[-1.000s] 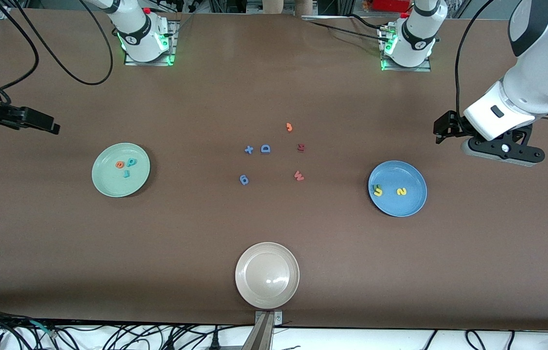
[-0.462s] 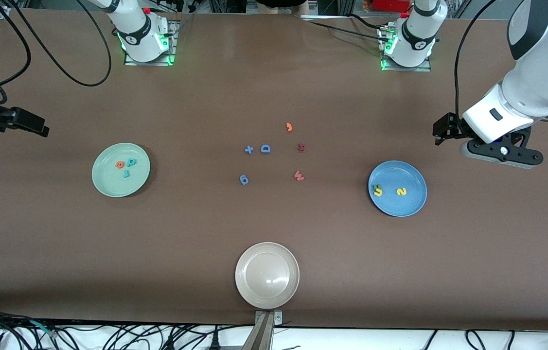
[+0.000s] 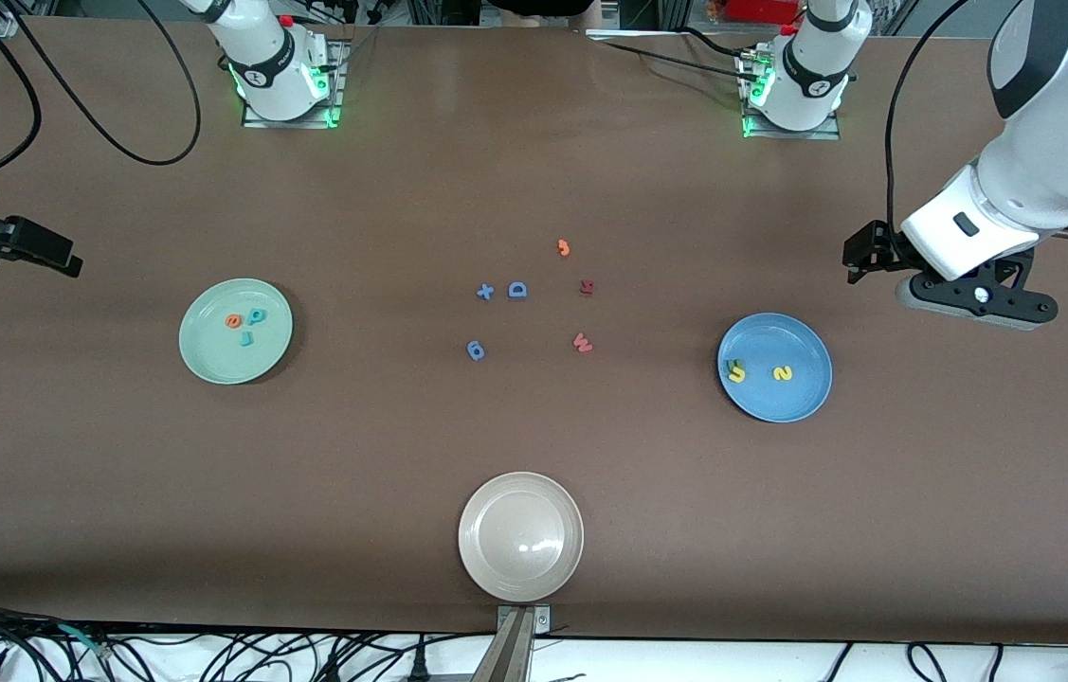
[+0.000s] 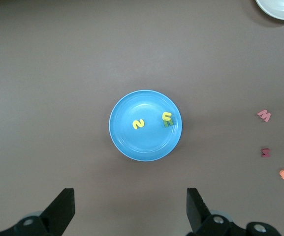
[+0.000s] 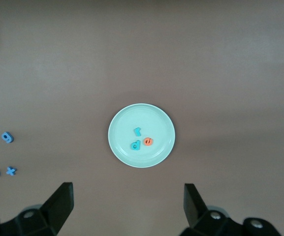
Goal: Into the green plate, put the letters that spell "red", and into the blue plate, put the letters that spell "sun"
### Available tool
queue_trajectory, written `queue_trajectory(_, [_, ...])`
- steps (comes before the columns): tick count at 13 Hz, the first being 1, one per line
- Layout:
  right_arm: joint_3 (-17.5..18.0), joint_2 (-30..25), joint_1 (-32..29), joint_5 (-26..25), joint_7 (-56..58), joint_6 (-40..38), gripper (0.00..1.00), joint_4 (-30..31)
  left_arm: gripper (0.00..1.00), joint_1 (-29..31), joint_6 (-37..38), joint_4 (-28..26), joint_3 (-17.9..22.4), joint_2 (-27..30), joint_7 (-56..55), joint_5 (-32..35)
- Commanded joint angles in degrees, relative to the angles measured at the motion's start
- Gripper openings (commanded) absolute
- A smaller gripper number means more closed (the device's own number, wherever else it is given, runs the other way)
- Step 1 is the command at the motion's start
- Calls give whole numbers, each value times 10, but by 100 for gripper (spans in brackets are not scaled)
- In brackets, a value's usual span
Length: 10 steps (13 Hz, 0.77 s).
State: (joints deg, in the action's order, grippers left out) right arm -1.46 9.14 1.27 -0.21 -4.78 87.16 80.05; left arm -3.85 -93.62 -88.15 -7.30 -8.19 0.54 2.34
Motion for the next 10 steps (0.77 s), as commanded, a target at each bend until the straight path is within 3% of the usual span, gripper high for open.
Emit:
queue_trajectory(1, [22,-24,-14,-13,-8,13,99,24,100,1,11,20,0,-9,0,-10])
queue_trajectory(10, [22,-19,-11,-10,-8,20,100,18,100,2,11,20,0,-9,1,-10])
